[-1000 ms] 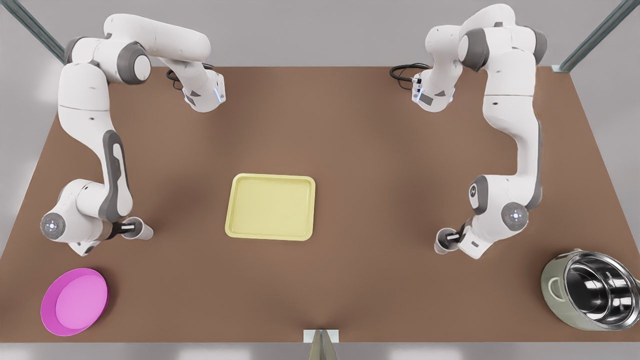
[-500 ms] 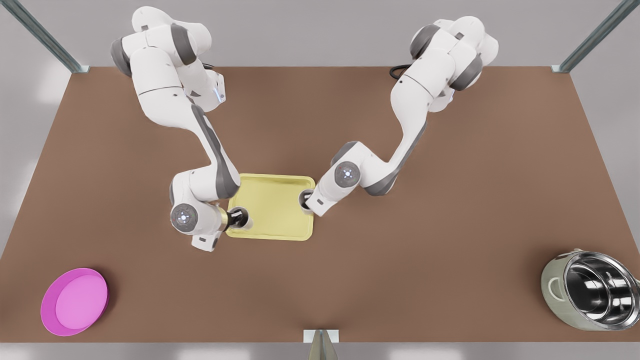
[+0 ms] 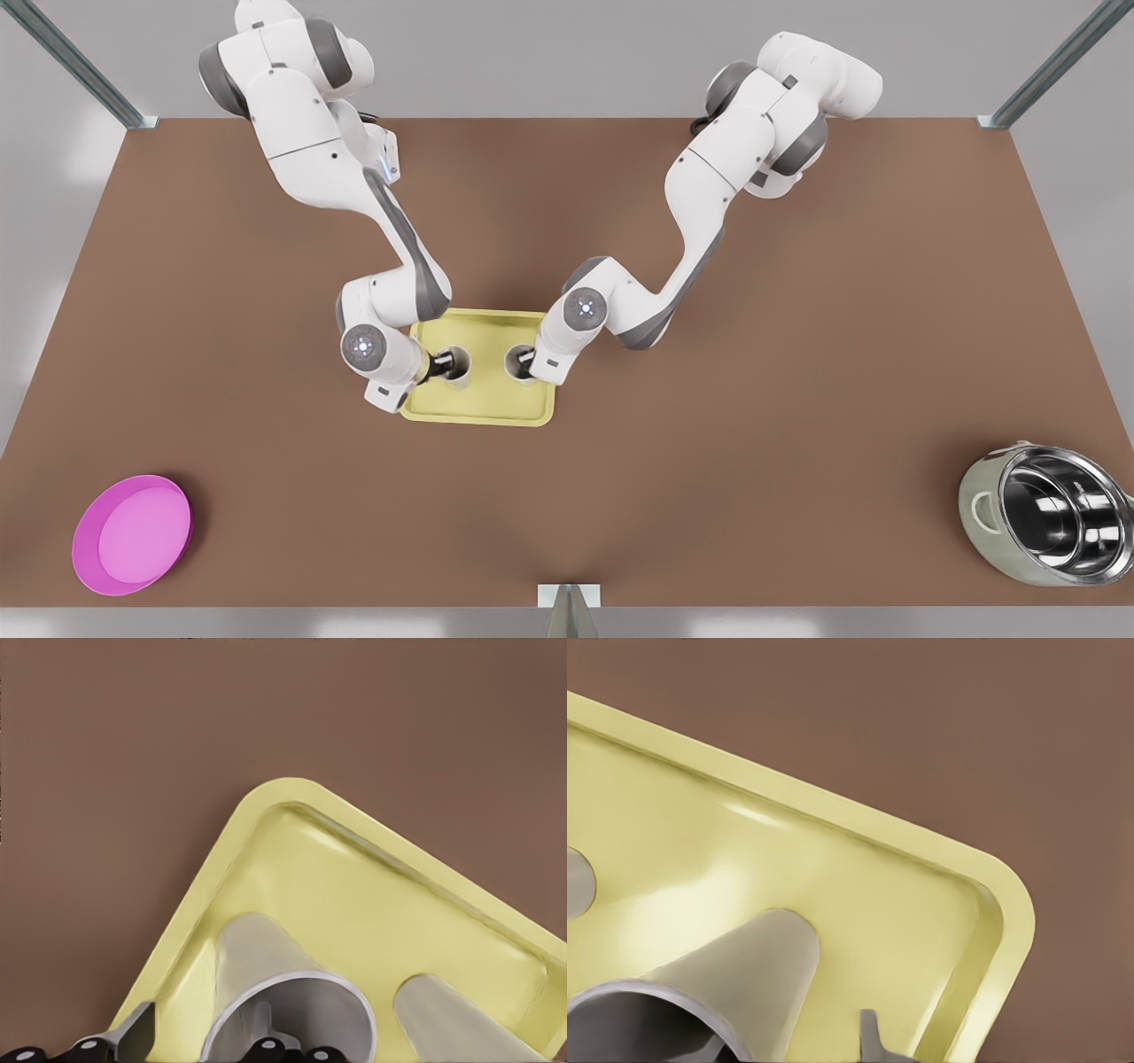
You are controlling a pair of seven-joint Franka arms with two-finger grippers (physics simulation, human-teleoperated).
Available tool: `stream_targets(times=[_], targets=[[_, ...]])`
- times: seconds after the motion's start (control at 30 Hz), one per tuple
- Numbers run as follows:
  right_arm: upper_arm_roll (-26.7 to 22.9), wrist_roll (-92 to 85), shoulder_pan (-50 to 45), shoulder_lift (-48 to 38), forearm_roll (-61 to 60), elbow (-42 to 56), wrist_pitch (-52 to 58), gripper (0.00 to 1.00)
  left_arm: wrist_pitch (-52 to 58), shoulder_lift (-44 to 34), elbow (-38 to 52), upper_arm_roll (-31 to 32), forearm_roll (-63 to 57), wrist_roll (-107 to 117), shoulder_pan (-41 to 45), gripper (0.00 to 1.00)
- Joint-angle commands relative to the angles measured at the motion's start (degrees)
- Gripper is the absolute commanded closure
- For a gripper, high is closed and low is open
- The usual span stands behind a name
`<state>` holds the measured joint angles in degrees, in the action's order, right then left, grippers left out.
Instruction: Use both arms to respectively pick up the white IKEA cups from the middle-left and middle-right positions, then place the white IKEA cups onto the middle-middle tray, ensuring that the cups remain upright and do not tip over
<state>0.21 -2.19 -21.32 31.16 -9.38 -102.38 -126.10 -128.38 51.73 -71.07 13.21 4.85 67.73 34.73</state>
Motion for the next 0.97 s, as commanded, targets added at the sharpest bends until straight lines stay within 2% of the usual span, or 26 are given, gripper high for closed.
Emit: stream_targets(times=[0.0, 0.17, 0.2, 0.3, 0.37, 0.4, 0.43, 0.47, 0.5, 0.53, 0.6, 0.63, 0.67, 0.7, 0.77, 0.87, 0.93], targets=[[0.0, 6.0, 0.0, 0.1, -2.2, 0.2, -2.4, 0.00, 0.1, -0.2, 0.1, 0.1, -0.5, 17.8, -0.1, 0.16], [-0.3, 5.9, 0.5, -0.1, -2.1, 0.5, -2.1, 0.00, 0.3, -0.4, 0.0, 0.1, -0.5, 17.8, -0.5, 0.07], [-0.3, 6.0, 0.5, -0.5, -2.2, 0.5, -2.0, 0.00, 0.6, -0.5, 0.0, 0.1, -0.5, 17.8, -0.6, 0.00], [-0.3, 5.9, 0.6, -2.5, -2.1, 0.0, -0.5, 0.00, 9.0, -5.1, 0.0, 0.1, -0.4, 19.5, -0.9, 0.00], [-0.3, 5.8, 0.6, -6.4, -2.1, -2.2, 0.9, 0.00, 21.8, -10.4, 0.0, 0.1, -2.7, 18.8, -2.7, 0.00], [-0.3, 5.9, 0.7, -9.7, -2.1, -4.1, 2.6, 0.00, 32.8, -15.9, 0.1, 0.1, -6.3, 17.4, -6.2, 0.00], [-0.4, 5.5, 2.2, -10.5, -2.1, -1.3, 9.2, 0.00, 42.2, -20.0, 0.9, 0.1, -7.2, 4.2, -11.7, 0.00], [-0.4, 5.8, 5.0, -10.1, -1.9, 1.6, 14.6, 0.00, 52.6, -20.4, 7.7, 0.1, -8.0, -17.7, -19.6, 0.00], [-2.3, 5.6, 7.1, -9.4, 2.1, 2.2, 16.9, 0.00, 55.8, -20.6, 9.6, 0.2, -11.1, -33.3, -26.3, 0.00], [-2.7, 4.2, 10.6, -6.8, 7.7, 6.3, 18.4, 0.00, 55.5, -21.5, 9.8, 0.1, -16.1, -41.4, -27.6, 0.00], [-3.6, -8.6, 17.4, -0.5, 8.7, 17.6, 24.2, 0.00, 57.8, -22.7, 10.0, 0.0, -23.0, -73.0, -31.2, 0.00], [-5.3, -9.8, 17.6, -0.2, 10.3, 20.4, 27.0, 0.00, 56.7, -23.2, 9.6, 0.1, -22.9, -73.2, -32.8, 0.00], [-5.4, -12.6, 17.6, -3.6, 13.0, 20.1, 27.6, 0.00, 39.0, -32.4, -6.6, 0.1, -18.4, -73.5, -34.6, 0.00], [-5.6, -12.3, 17.7, -8.6, 13.3, 19.2, 30.0, 0.00, 35.9, -39.0, -14.4, -1.1, -15.8, -81.5, -36.1, 0.00], [-5.7, -12.1, 18.6, -20.0, 13.3, 13.8, 32.6, 0.00, 51.4, -38.5, -8.6, -1.3, -13.4, -83.5, -36.5, 0.00], [-4.9, -8.3, 19.4, -27.8, 12.9, 9.1, 35.0, 0.00, 51.5, -38.5, -8.6, -1.3, -12.7, -83.5, -38.8, 0.00], [-4.9, -8.3, 19.4, -28.0, 13.1, 9.1, 35.0, 0.00, 51.5, -38.5, -8.6, -1.3, -10.8, -83.4, -39.4, 0.00]])
